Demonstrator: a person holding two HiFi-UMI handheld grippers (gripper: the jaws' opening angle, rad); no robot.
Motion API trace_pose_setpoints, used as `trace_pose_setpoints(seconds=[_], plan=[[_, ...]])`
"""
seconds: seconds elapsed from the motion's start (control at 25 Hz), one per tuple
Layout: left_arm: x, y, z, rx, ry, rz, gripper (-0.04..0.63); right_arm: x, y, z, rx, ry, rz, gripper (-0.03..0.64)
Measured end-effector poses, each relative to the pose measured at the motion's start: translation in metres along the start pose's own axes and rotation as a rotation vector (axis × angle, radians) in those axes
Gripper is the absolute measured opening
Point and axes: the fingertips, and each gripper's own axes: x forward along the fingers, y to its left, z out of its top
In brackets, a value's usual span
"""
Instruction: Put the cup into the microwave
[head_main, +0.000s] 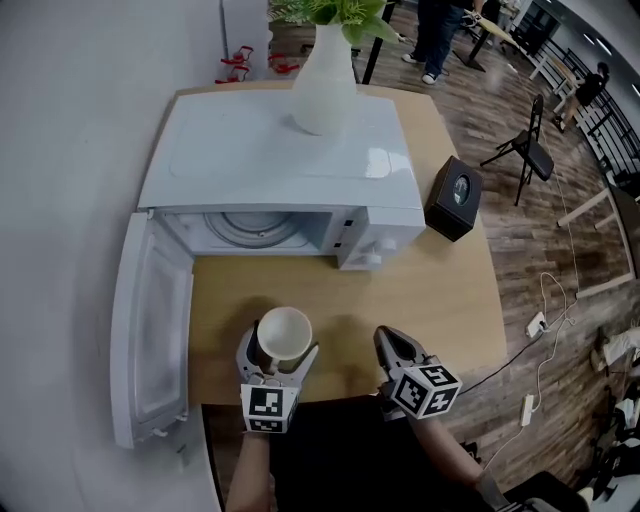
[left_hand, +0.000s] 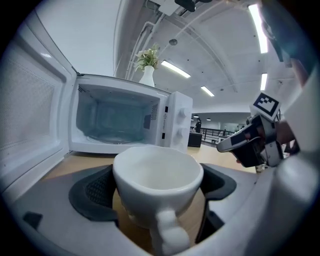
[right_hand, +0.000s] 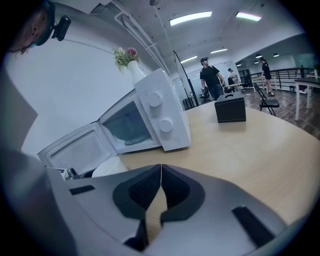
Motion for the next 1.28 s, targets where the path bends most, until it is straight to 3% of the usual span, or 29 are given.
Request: trace_pose_setpoints(seconds=[0.32,1.08,1.28], plan=[[0.01,0.002,0.004,-0.008,-0.034,0.034,0.479,-0.003,-0.006,0.004,0.024,-0.018,-0.027,-0.006],[0.024,0.003,0.008,-0.01,-0.048,0.026,0.479,-0.013,-0.013,-0.01,0.038,-0.007,-0.051,-0.006],[0.024,0.009,0.021,0.002,-0.084,0.026,0.479,-0.013,-0.009,-0.011,0.037,-0.007,-0.048,-0.006]])
